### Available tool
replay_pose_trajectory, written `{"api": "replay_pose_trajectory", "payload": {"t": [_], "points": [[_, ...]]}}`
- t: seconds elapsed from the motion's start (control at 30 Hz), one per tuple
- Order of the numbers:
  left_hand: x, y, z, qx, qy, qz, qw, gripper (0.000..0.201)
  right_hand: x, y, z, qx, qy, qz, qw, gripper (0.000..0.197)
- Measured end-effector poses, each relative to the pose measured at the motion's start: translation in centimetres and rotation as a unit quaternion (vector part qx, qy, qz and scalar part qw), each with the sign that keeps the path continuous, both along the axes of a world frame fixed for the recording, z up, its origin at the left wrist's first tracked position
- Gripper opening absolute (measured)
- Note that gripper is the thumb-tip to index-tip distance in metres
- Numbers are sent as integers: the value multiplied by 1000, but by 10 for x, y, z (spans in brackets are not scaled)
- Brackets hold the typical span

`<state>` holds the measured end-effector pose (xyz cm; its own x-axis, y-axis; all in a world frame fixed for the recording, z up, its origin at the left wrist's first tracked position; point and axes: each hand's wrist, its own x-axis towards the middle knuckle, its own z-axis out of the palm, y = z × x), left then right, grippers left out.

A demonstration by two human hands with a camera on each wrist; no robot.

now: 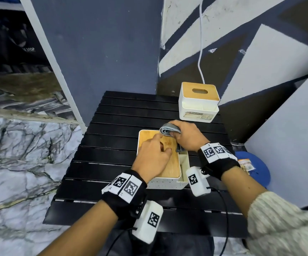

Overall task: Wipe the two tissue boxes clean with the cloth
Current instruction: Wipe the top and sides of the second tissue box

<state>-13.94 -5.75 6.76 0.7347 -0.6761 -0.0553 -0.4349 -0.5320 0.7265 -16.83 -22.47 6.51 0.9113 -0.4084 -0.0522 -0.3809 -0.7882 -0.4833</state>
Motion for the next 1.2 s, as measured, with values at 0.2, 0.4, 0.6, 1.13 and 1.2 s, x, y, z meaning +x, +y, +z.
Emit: {"api": "replay_pose_trajectory", "payload": {"t": [0.2, 0.4, 0.6, 1.13, 1.2], "points": [[2, -21, 0, 34, 116, 13, 993, 51, -8, 1, -4, 22, -23, -1, 999, 31], [4, -22, -11, 3, 98, 52, 994, 48, -19, -1, -4, 72, -55, 0, 996, 30], [3, -14, -11, -33, 62, 68, 995, 57, -25, -9, 0, 119, -59, 11, 991, 29], [7, 3, -10, -221, 59, 99, 969, 41, -61, -6, 18, 208, -173, 38, 962, 36], [7, 7, -12, -250, 73, 110, 959, 39, -70, 11, 10, 210, -195, 48, 957, 38]]}}
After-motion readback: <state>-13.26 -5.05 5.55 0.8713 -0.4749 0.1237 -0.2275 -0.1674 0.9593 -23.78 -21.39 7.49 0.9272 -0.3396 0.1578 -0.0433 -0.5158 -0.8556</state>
